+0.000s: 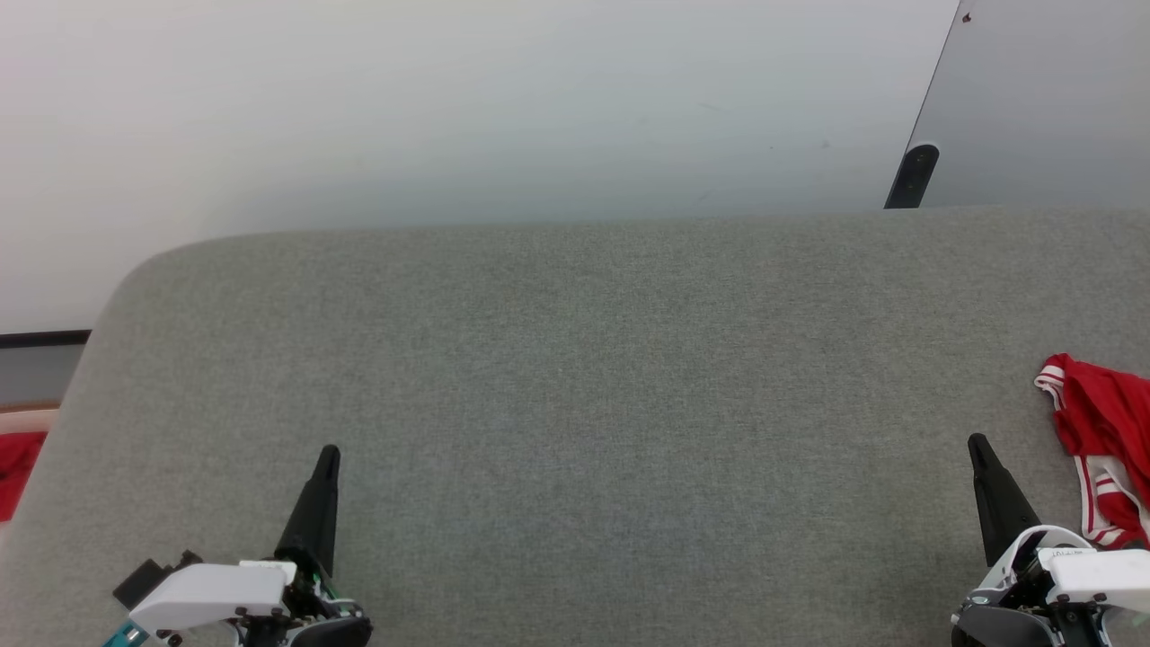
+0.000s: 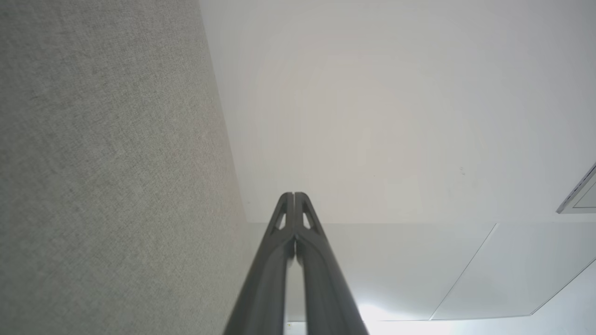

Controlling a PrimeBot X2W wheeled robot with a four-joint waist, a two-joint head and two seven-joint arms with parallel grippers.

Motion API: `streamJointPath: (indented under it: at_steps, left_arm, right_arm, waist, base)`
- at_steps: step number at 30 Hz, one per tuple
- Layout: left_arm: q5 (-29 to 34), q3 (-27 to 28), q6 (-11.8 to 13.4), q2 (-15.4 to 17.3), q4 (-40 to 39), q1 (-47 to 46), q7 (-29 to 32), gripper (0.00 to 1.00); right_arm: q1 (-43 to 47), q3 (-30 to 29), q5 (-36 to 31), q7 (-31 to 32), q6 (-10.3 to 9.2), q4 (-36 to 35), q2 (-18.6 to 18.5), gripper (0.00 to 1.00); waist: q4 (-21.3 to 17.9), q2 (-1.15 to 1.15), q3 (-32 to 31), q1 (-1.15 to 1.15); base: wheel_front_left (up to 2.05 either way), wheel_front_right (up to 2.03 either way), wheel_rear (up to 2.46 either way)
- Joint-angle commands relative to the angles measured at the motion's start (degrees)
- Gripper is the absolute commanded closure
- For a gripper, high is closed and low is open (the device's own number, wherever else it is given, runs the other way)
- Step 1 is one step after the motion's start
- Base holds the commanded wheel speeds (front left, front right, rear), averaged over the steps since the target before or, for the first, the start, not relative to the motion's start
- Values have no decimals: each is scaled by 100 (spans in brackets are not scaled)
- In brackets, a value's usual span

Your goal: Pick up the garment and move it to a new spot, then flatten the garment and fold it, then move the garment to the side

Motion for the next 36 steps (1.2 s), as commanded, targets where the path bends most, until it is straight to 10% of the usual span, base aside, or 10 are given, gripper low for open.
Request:
streamJointPath:
  at_steps: [1,36]
  left_arm:
    - [-18,11,-24,-1,5,-55,14,100]
    - [-18,10,-24,-1,5,-55,13,100]
  right_arm:
    - [-17,4,22,2,-8,1,21,100]
    - [-17,4,23,2,-8,1,21,100]
  waist:
    - [0,0,0,0]
    - [0,0,0,0]
  base:
    - [0,0,0]
    - [0,0,0]
